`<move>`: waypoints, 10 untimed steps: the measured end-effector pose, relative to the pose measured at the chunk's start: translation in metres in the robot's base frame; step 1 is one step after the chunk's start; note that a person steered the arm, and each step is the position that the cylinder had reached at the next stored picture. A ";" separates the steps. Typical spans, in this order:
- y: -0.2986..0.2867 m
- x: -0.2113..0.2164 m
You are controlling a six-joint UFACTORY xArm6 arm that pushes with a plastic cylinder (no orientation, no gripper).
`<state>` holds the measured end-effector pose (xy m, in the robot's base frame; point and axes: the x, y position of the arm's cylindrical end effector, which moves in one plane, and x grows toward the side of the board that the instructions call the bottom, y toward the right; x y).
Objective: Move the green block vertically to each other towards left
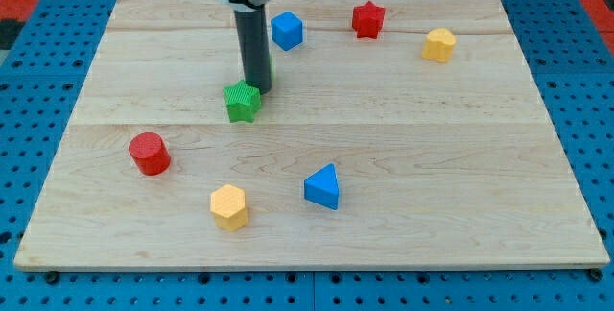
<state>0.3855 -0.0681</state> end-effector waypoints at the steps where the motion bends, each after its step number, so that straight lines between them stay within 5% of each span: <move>1: 0.038 -0.002; 2: 0.050 -0.046; 3: -0.025 -0.050; 5: 0.011 -0.020; 9: -0.128 0.009; 10: -0.120 -0.003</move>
<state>0.3821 -0.1884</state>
